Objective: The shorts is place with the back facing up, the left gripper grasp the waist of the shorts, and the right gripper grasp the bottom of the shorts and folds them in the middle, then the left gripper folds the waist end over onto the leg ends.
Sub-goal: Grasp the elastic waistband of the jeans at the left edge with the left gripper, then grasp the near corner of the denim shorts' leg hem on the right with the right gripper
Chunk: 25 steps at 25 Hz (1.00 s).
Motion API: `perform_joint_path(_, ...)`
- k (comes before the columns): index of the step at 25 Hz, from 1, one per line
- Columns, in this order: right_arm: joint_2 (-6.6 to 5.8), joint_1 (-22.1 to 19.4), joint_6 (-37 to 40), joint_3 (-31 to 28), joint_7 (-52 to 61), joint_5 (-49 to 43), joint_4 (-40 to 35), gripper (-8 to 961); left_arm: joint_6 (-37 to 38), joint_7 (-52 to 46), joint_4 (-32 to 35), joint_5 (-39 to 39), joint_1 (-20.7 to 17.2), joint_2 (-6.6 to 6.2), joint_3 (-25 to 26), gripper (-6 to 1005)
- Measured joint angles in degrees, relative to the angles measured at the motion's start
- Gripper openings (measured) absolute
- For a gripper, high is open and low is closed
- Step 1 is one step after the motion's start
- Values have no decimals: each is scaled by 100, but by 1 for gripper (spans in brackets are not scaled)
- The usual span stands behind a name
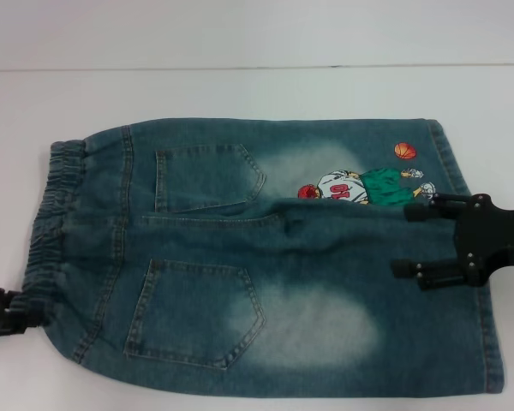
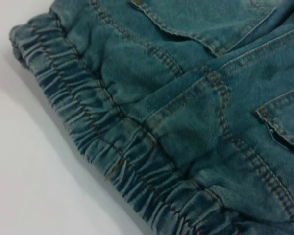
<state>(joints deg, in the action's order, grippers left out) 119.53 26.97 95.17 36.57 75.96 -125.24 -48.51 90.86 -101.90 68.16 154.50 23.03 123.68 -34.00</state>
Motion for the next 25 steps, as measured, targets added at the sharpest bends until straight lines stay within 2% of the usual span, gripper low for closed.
perform_joint_path(13,-26,-52,92,12,345,-35,-149,940,160,-110,32,-52,219,0,68,189)
perform_joint_path(15,-51,-29,241,37,687,-188,-385,940,168,-166,47,-52,237,1,49,151)
perform_joint_path(20,-55,158,1160,46,1802,-1079,-1601,940,165,-163,50,-56,245,15,35,88)
perform_joint_path(23,-66,496,1679,119,2453,-1810,-2182,940,168,-58,29,-251,221,14,41,68)
perform_joint_path(25,-73,710,1814,321,2798,-2342,-2305,941,216,-13,27,-405,207,1,54,61)
